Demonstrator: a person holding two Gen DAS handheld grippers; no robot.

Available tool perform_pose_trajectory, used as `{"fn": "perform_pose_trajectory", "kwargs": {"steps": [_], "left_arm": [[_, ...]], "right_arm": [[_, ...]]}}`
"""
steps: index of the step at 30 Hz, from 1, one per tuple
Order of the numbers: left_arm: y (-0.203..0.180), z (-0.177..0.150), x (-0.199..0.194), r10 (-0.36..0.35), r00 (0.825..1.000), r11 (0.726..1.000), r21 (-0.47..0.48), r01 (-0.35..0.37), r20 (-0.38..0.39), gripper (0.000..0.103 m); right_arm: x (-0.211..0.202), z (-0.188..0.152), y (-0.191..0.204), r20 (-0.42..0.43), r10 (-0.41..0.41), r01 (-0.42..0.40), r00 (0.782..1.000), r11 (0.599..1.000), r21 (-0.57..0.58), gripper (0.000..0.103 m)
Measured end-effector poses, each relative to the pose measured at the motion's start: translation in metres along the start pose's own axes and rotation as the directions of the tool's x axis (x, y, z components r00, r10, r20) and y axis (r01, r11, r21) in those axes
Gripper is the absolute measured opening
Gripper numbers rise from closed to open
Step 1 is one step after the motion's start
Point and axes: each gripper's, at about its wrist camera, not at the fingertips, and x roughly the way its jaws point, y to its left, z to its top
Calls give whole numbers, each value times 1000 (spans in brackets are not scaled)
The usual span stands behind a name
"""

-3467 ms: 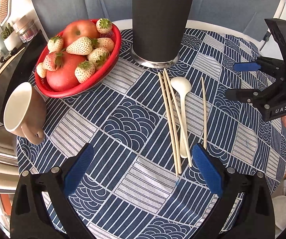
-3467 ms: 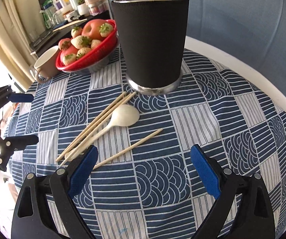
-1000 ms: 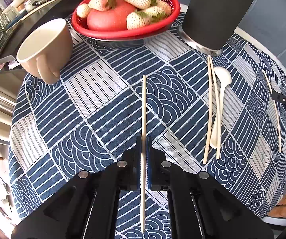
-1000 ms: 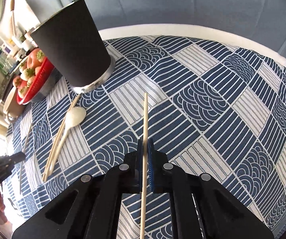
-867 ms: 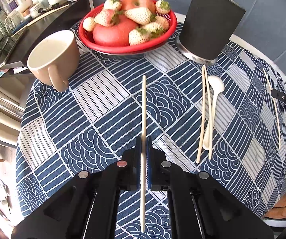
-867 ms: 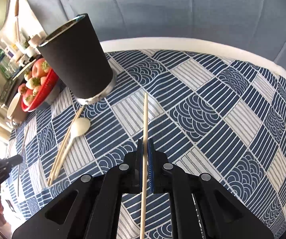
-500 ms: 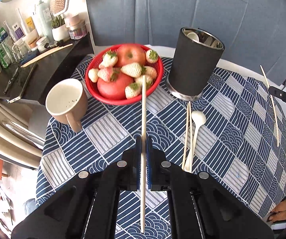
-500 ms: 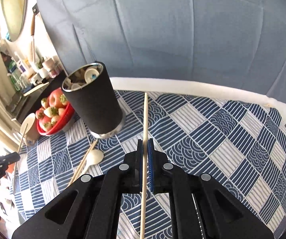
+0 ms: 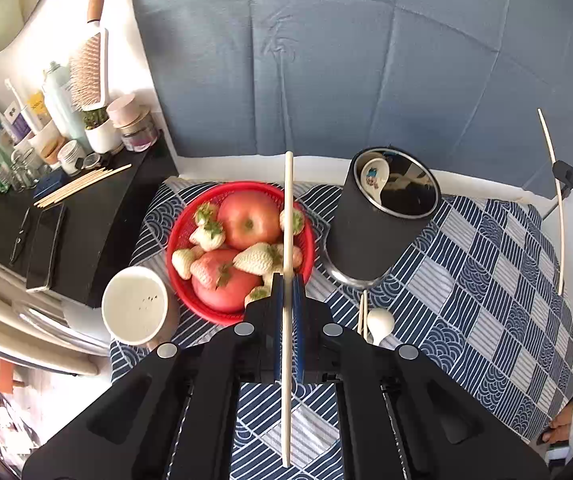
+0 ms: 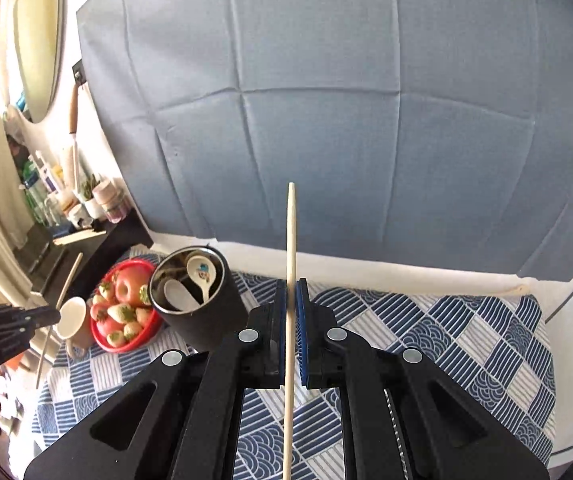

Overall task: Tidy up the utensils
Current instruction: 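Lift both chopsticks upright and carry them over the black holder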

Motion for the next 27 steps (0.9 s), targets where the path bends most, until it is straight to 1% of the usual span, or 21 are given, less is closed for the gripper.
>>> {"fn": "perform_pose_trajectory", "kwargs": {"steps": [3,5,7,10,12,15,17,20,22,25,26,27], "left_arm": [[-2,25,6,-46,999,999,27,45,19,5],[-3,43,9,-105,993,994,31,104,52,5],[-5,60,12,-161,984,987,39,158,77,5],[-11,84,19,-222,969,974,68,216,108,5],[-13,96,24,-267,955,963,76,259,127,5],[-18,110,32,-341,928,939,97,330,152,5],[-23,116,38,-387,909,920,125,370,154,5],[-26,122,47,-470,865,881,147,450,173,5],[-27,124,53,-503,843,863,156,480,193,5],[-28,124,65,-559,801,829,166,534,213,5],[-29,124,71,-579,787,815,173,553,212,5],[-30,124,75,-593,776,805,182,565,214,5]], "right_arm": [[-1,15,7,25,-35,35,999,999,5,4],[-1,23,12,50,-65,64,997,998,12,4],[0,30,17,58,-85,85,995,996,14,4],[5,39,22,60,-107,105,992,994,39,4],[9,43,26,72,-124,120,990,991,56,5],[15,50,32,86,-135,128,987,988,81,4],[17,53,35,105,-136,125,985,986,109,5],[22,55,39,137,-129,107,982,982,155,4],[26,55,41,158,-98,67,983,979,192,5],[31,53,46,205,-56,8,977,973,230,5],[33,51,49,217,-56,2,975,970,242,4],[35,50,51,225,-59,0,973,968,252,5]]}}
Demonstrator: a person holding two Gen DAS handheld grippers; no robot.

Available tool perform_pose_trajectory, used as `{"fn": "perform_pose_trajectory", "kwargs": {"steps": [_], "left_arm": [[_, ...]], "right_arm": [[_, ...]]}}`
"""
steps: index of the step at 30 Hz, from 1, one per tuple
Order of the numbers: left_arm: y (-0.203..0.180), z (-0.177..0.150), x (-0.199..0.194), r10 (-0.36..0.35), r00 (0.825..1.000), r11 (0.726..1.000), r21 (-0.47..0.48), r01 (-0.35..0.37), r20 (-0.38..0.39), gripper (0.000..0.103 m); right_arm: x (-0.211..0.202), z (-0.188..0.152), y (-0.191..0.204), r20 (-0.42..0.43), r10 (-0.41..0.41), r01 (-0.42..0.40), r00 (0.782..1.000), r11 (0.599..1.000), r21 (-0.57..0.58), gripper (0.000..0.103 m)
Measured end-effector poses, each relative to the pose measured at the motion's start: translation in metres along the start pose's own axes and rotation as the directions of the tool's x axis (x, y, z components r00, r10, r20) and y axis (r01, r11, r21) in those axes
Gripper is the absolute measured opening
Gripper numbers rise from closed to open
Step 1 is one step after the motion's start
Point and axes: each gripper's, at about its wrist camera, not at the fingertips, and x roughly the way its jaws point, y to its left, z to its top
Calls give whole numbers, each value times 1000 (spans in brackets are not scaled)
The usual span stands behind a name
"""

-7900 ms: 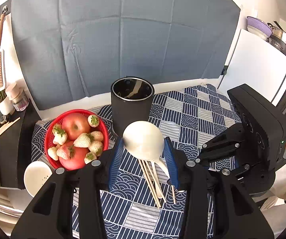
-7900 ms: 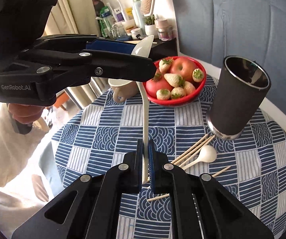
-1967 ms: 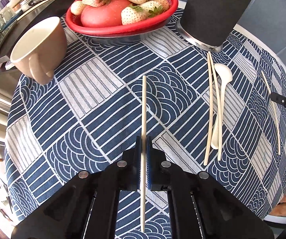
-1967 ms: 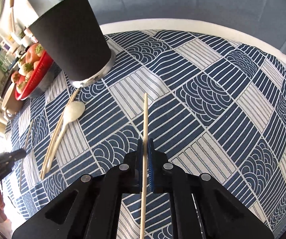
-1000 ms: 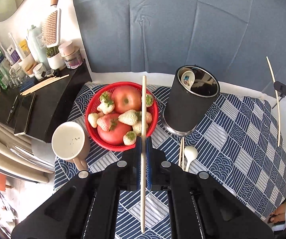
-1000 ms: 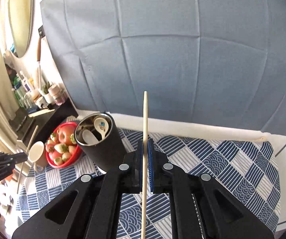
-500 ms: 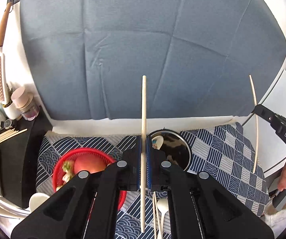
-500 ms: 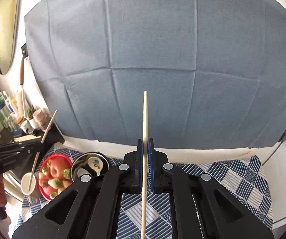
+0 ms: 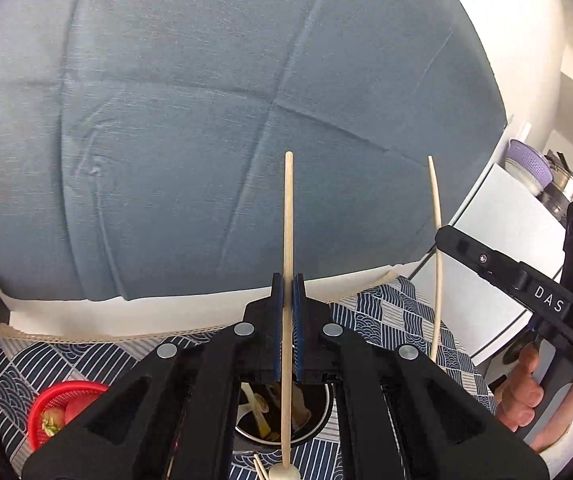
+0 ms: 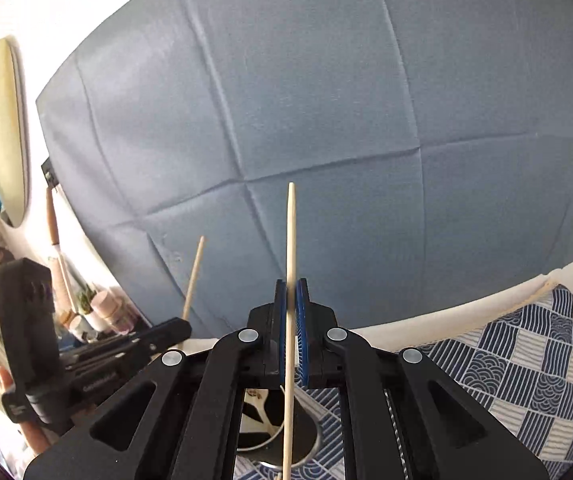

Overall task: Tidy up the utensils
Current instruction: 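Lift both chopsticks upright and carry them over the black holder, then open both tools to drop the chopsticks into the holder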

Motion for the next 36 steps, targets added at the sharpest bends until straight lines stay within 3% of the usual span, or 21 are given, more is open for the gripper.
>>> {"fn": "perform_pose_trajectory", "kwargs": {"steps": [12,27,30,31,32,34,36], "left_arm": [[23,-15,50,-127,991,991,47,125,35,5],[34,-39,53,-151,988,982,118,149,12,6],[29,-38,39,-132,991,978,164,126,21,19],[28,-36,34,-129,991,979,165,122,29,29],[28,-33,30,-125,991,980,162,118,38,35],[30,-26,20,-105,993,984,152,96,54,45],[31,-19,8,-73,994,988,140,62,77,59]], "right_arm": [[43,-35,15,68,-19,17,998,999,30,5],[68,-71,25,28,-48,49,998,999,-2,5],[59,-70,33,33,-82,84,996,996,-41,7],[54,-68,35,41,-102,104,994,993,-53,13],[49,-65,36,44,-114,116,992,992,-57,29],[38,-57,38,60,-124,127,991,990,-60,51],[27,-49,41,72,-157,163,985,983,-79,56]]}}
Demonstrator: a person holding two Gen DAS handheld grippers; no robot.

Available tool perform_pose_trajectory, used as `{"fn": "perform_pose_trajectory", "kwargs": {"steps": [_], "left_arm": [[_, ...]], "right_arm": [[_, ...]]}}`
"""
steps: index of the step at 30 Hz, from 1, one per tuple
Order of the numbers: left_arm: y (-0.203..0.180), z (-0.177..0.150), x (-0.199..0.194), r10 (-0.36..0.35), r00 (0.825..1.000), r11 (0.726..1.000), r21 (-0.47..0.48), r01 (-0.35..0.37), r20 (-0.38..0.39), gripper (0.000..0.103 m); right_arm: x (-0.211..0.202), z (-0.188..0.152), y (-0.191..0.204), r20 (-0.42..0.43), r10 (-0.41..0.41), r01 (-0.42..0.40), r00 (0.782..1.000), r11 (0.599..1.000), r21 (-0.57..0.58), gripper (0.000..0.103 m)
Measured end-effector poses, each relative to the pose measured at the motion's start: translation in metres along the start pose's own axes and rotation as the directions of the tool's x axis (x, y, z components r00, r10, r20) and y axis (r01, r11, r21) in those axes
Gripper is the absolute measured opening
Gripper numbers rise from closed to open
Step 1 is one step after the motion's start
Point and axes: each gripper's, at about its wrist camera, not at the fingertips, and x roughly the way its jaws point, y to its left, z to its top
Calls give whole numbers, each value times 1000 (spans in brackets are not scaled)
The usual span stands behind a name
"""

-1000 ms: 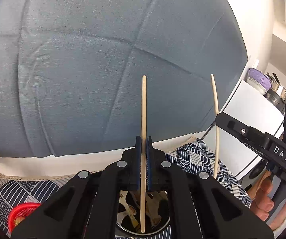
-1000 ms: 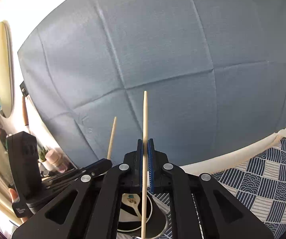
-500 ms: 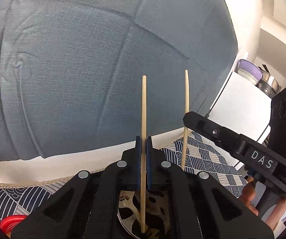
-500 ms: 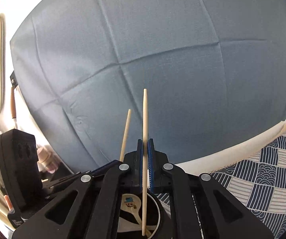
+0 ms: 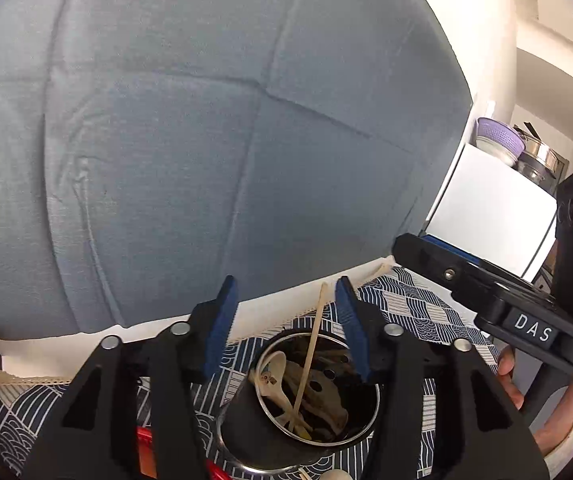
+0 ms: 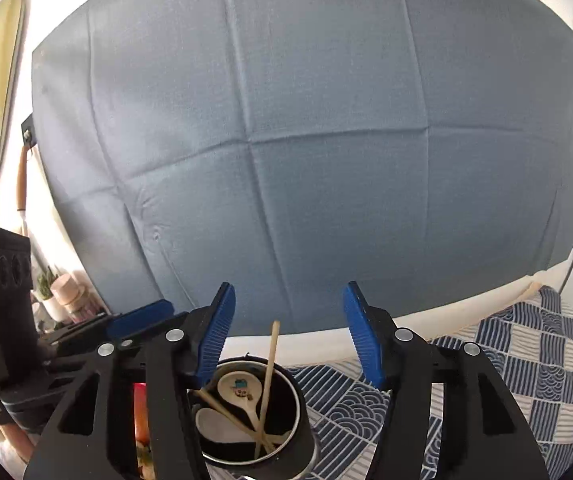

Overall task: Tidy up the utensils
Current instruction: 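Open both tools to drop the chopsticks into the holder, then move the right tool down to the cream spoon beside the chopsticks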

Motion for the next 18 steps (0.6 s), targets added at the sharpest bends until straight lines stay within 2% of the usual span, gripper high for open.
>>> {"fn": "perform_pose_trajectory", "kwargs": {"steps": [2,5,8,11,18], "left_arm": [[0,7,-14,37,999,999,-5,-37,26,75],[2,14,-31,83,996,996,-26,-82,39,93],[1,16,-46,113,993,993,-46,-111,36,97],[4,14,-57,132,991,989,-70,-131,10,97],[3,-4,-80,217,975,974,-50,-220,-57,97]], "right_arm": [[-9,8,2,-11,-14,14,1000,999,-29,69],[-21,14,6,-37,-34,32,999,998,-59,83],[-30,13,12,-74,-52,45,996,994,-98,86],[-35,4,12,-121,-71,57,990,992,-115,86],[-35,-37,7,-246,-97,71,964,991,-115,86]]}}
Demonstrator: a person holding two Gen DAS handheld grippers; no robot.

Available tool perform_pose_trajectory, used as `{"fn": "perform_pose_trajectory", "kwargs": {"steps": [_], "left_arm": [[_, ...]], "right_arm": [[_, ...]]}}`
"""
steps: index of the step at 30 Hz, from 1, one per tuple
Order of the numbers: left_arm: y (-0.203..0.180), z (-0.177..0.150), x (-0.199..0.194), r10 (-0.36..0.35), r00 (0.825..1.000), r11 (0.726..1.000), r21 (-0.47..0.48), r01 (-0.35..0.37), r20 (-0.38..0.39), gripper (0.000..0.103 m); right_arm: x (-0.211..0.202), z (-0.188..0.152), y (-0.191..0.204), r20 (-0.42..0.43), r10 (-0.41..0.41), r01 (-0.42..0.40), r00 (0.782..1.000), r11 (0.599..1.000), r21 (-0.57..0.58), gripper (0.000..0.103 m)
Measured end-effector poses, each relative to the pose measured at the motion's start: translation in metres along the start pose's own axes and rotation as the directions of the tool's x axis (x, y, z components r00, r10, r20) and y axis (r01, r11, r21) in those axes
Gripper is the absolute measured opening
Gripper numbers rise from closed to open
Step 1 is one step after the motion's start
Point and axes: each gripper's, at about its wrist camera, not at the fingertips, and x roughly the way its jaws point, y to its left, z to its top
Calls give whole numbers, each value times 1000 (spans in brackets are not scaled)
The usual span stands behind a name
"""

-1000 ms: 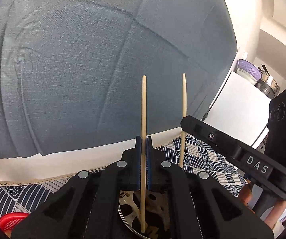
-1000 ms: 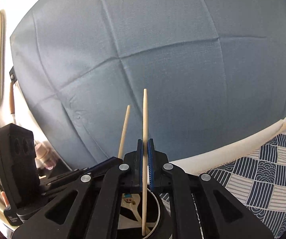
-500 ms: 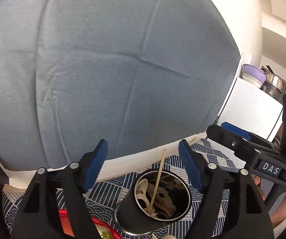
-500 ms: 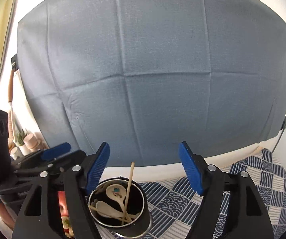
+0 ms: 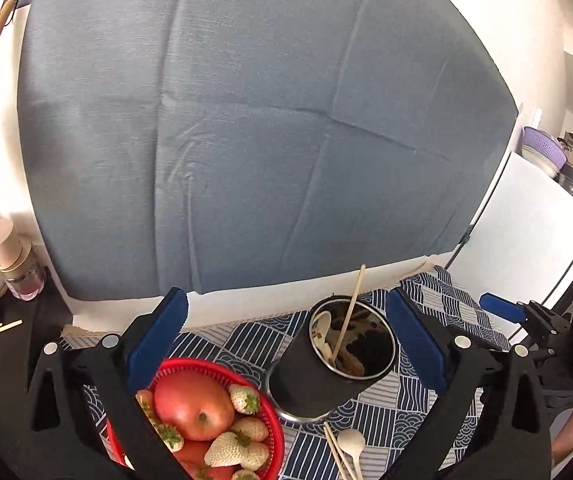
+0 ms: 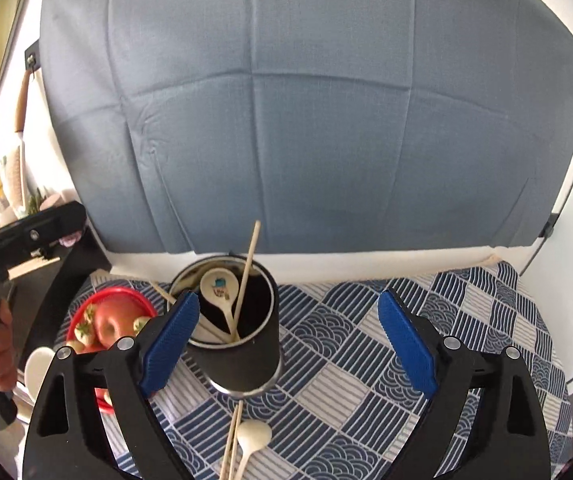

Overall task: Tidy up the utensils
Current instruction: 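Move the right tool down to the cream spoon beside the chopsticks, then close the right tool on the cream spoon handle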

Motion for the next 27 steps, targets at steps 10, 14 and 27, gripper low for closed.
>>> {"fn": "perform_pose_trajectory", "kwargs": {"steps": [10,14,27], "left_arm": [[5,-39,-14,88,994,995,47,-85,-64,97],[7,-61,-20,109,991,994,27,-107,-79,97],[-19,-136,-14,122,973,988,120,-99,-197,97]], "right_arm": [[34,-71,-6,-157,35,-27,987,998,52,86],[47,-92,-4,-199,40,-31,979,998,50,86],[85,-152,3,-333,52,-35,941,998,57,86]]}}
